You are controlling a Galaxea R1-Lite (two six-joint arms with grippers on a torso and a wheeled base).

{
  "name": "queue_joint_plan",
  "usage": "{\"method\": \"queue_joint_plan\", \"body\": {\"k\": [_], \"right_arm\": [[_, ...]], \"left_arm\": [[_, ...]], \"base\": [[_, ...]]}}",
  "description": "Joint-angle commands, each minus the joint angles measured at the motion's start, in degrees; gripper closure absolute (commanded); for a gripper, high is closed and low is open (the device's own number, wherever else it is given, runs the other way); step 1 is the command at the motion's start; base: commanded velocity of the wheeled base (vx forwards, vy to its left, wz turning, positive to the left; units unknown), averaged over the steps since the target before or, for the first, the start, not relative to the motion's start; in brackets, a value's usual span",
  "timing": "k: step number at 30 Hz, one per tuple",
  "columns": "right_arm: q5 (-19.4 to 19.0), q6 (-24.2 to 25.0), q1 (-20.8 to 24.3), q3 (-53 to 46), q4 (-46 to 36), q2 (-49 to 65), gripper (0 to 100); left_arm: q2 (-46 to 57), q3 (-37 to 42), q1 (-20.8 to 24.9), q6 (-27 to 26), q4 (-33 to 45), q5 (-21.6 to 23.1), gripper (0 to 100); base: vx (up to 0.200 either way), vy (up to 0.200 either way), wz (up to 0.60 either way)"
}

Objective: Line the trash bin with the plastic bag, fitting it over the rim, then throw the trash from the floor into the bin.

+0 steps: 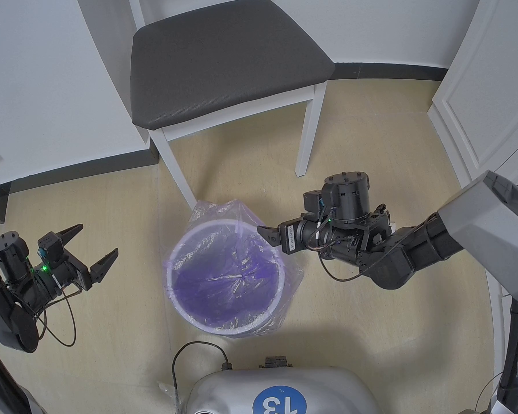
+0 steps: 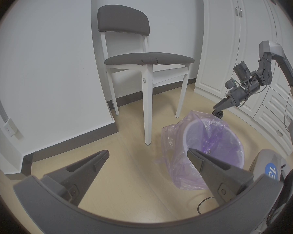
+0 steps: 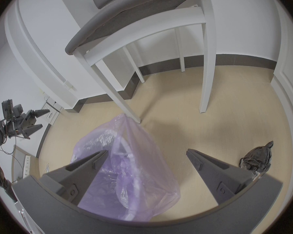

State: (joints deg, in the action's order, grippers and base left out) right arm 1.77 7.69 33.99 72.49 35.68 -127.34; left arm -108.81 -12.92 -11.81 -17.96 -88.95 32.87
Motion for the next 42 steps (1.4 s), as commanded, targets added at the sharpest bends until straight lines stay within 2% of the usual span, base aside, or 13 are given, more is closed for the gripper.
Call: {"method": "queue_joint_plan", "body": {"k": [1, 20, 42], "right_arm": [[-0.01, -0.05, -0.85, 0.02, 0.0, 0.25, 0], [0.08, -0.92, -0.94, 2.84, 1.76, -5.9, 0], [0.52, -1.8, -4.02, 7.32, 2.2, -11.0, 0]], "left_arm": [[-0.52, 0.0, -0.05, -0.06, -1.05, 0.01, 0], [-0.61, 0.0, -0.23, -0.24, -1.05, 0.01, 0], [-0.96, 0.0, -0.32, -0.5, -1.05, 0.01, 0]], "base": [[0.0, 0.0, 0.0], [0.0, 0.0, 0.0], [0.0, 0.0, 0.0]]}}
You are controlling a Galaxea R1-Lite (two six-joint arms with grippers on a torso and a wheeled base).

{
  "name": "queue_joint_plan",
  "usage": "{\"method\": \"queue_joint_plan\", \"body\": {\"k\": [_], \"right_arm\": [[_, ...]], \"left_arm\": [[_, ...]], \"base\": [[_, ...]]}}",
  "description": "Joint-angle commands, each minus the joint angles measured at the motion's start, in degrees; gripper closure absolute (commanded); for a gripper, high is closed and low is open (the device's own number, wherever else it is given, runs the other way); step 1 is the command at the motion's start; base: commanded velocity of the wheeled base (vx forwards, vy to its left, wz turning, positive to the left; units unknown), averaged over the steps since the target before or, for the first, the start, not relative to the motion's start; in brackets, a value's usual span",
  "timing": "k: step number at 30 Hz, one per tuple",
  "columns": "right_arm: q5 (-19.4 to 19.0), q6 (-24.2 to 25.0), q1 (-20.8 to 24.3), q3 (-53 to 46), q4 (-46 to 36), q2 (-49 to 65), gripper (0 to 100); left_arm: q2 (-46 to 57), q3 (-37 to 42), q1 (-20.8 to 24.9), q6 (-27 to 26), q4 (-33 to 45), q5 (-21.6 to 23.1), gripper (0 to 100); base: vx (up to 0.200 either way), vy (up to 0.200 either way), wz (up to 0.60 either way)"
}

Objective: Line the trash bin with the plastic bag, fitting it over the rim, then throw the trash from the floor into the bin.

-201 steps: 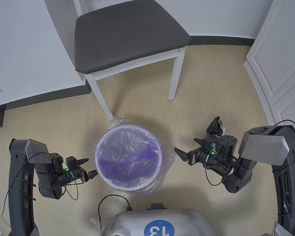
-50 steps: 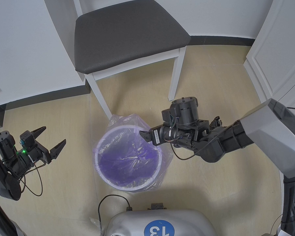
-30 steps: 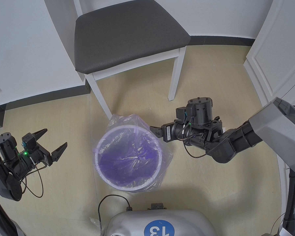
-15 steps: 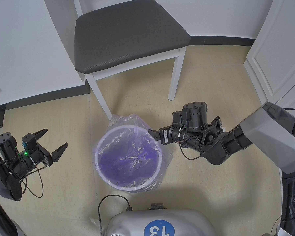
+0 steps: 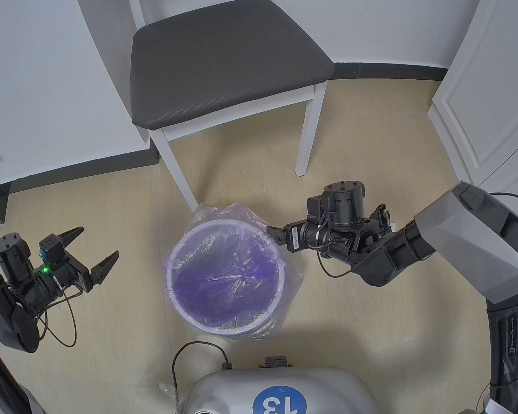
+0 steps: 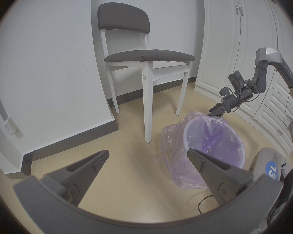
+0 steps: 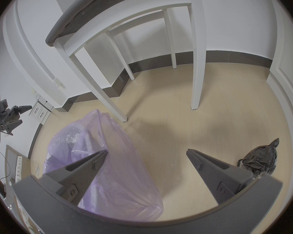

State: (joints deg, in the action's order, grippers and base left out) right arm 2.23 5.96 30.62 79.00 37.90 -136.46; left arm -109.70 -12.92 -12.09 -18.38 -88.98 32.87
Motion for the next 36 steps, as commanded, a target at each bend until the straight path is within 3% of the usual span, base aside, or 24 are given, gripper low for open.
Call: {"method": "queue_joint_plan", "body": {"k": [1, 22, 36], "right_arm": [[0.05, -0.07, -0.83, 0.9, -0.02, -1.97, 0], [0.05, -0.42, -2.32, 0.72, 2.35, -5.31, 0], [-0.03, -9.92, -4.87, -8.59, 3.76, 10.07, 0]], "left_arm": [[-0.07, 0.0, -0.04, -0.07, -1.02, 0.01, 0], [0.02, 0.27, 0.4, 0.01, -1.02, 0.01, 0], [6.26, 1.23, 0.32, 0.01, -1.02, 0.01, 0]], "base": [[0.0, 0.0, 0.0], [0.0, 0.0, 0.0], [0.0, 0.0, 0.0]]}}
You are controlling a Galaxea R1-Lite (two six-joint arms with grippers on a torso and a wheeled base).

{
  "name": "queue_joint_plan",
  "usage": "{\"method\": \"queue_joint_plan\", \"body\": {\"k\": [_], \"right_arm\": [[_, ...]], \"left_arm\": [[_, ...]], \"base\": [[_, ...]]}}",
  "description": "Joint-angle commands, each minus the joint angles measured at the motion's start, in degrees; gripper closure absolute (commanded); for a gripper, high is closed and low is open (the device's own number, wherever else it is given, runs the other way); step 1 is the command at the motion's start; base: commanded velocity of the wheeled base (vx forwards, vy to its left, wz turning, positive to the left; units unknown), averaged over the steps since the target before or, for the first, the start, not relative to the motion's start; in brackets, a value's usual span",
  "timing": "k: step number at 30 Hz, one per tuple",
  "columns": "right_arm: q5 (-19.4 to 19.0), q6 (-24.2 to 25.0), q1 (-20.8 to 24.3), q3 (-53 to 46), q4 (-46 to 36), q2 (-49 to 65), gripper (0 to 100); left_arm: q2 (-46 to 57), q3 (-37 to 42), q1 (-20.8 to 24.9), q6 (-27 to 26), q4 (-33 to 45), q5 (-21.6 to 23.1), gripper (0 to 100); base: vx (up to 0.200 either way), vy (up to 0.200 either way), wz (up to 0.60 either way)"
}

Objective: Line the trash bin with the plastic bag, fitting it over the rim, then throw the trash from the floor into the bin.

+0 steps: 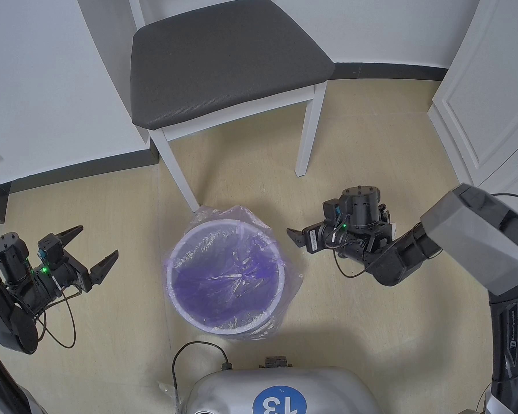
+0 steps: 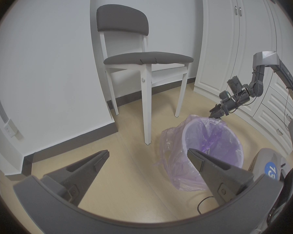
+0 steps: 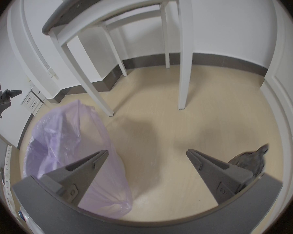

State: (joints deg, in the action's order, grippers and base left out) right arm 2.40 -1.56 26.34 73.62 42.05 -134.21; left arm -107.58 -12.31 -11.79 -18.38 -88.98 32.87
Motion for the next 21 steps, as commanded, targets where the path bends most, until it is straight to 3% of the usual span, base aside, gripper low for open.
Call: {"method": "queue_joint_plan", "body": {"k": [1, 7, 8, 14, 16, 21], "right_arm": [[-0.47, -3.1, -0.68, -3.92, -0.82, 8.87, 0], [-1.17, -10.22, -1.38, -9.37, -1.09, 15.03, 0], [-2.84, -11.8, -1.47, -11.39, -0.47, 17.66, 0], [-8.03, -12.33, -2.79, -16.05, 2.43, 23.82, 0], [-13.04, -11.71, -4.81, -20.18, 9.19, 26.8, 0], [-18.4, -10.66, -8.68, -27.56, 17.98, 30.85, 0]], "left_arm": [[4.75, 0.8, 0.1, 0.1, -1.02, 0.01, 0], [8.88, 2.03, 1.24, 0.37, -1.02, 0.09, 0], [10.2, 2.64, 2.47, 0.63, -1.02, 0.09, 0], [10.9, 3.17, 4.32, 0.72, -1.02, 0.09, 0], [10.9, 3.44, 5.28, 0.72, -1.02, 0.09, 0], [11.87, 3.87, 5.55, 0.81, -1.02, 0.09, 0]], "base": [[0.0, 0.0, 0.0], [0.0, 0.0, 0.0], [0.0, 0.0, 0.0], [0.0, 0.0, 0.0], [0.0, 0.0, 0.0], [0.0, 0.0, 0.0]]}}
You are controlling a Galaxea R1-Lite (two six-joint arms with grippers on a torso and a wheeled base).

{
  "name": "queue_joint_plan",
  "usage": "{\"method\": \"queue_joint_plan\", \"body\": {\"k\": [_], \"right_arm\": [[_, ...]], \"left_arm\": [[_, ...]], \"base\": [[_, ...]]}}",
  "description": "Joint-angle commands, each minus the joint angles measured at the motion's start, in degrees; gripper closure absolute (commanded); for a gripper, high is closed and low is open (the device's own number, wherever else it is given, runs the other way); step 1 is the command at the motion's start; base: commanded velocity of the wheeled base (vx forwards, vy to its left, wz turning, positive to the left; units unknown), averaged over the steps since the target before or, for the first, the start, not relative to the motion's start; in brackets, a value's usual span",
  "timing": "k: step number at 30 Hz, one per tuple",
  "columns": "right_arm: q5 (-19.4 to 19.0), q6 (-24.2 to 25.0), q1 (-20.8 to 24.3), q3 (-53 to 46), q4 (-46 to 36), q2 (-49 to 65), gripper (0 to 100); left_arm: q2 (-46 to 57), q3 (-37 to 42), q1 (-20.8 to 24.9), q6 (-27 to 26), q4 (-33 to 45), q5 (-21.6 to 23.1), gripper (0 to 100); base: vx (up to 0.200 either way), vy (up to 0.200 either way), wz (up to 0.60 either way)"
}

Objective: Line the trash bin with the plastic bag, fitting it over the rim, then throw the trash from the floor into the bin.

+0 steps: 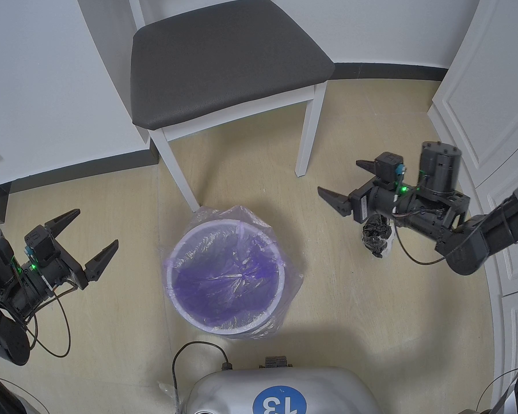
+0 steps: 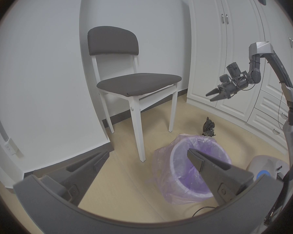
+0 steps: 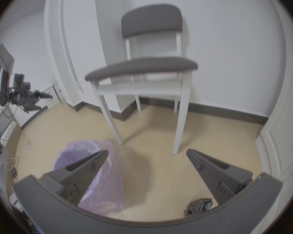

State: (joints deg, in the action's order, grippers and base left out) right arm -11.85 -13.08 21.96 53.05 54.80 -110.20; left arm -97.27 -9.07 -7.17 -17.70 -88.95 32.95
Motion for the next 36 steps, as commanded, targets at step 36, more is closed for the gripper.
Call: {"method": "queue_joint_plan", "body": {"k": [36], "right_arm": [[22.84, 16.68, -0.07, 16.56, -65.61, 22.31, 0]], "left_arm": [[6.3, 2.48, 2.51, 1.09, -1.05, 0.18, 0]], "base": [[0.0, 0.0, 0.0]]}}
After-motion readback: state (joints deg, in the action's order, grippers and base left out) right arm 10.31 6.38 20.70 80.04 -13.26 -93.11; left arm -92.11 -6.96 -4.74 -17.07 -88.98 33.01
